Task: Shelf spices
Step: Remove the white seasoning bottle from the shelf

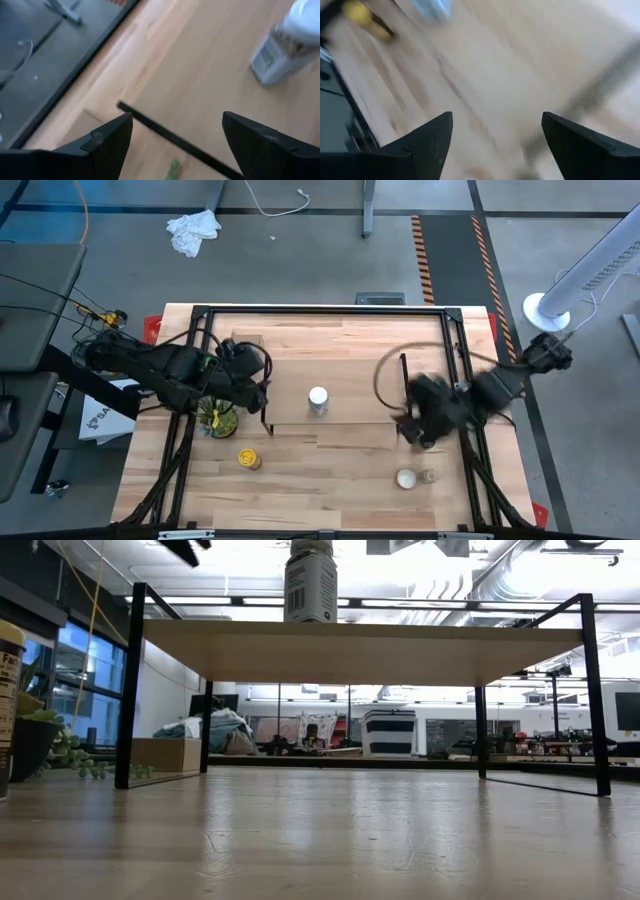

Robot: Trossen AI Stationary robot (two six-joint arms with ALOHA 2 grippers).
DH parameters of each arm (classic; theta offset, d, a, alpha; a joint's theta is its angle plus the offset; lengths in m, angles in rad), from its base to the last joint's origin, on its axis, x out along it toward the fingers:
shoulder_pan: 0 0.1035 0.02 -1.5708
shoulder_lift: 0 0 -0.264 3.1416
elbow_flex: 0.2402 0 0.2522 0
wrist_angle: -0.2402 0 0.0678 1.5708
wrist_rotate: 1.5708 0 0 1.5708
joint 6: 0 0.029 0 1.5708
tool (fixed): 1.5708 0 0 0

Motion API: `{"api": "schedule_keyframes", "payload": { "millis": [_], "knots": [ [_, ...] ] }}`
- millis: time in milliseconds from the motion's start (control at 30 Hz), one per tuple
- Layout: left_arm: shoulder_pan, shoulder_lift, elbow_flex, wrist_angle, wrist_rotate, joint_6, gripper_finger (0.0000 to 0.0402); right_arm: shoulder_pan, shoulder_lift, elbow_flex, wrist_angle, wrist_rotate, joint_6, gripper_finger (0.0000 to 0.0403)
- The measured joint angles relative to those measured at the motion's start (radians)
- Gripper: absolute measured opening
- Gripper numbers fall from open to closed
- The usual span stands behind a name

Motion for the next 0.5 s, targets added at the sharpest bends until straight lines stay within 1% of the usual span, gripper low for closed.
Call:
{"api": "schedule_keyframes", "payload": {
  "millis": [67, 133, 233, 333, 400, 500],
  "knots": [
    [0.010, 0.000, 0.018, 0.023, -0.017, 0.032, 0.0306, -0.114, 0.027, 0.030, 0.129, -0.014, -0.236, 0.0303],
    [0.018, 0.000, 0.025, 0.054, -0.021, 0.056, 0.0306, -0.205, 0.067, 0.051, 0.257, -0.038, -0.433, 0.0303],
    [0.021, 0.000, 0.016, 0.091, -0.011, 0.077, 0.0306, -0.301, 0.133, 0.078, 0.415, -0.051, -0.625, 0.0303],
    [0.017, 0.009, -0.009, 0.113, 0.021, 0.094, 0.0306, -0.347, 0.186, 0.085, 0.538, -0.054, -0.703, 0.0303],
    [0.011, 0.020, -0.016, 0.105, 0.036, 0.095, 0.0306, -0.351, 0.215, 0.085, 0.590, -0.060, -0.679, 0.0303],
    [0.004, 0.034, -0.016, 0.086, 0.039, 0.091, 0.0306, -0.326, 0.265, 0.085, 0.649, -0.076, -0.661, 0.0303]
  ]
}}
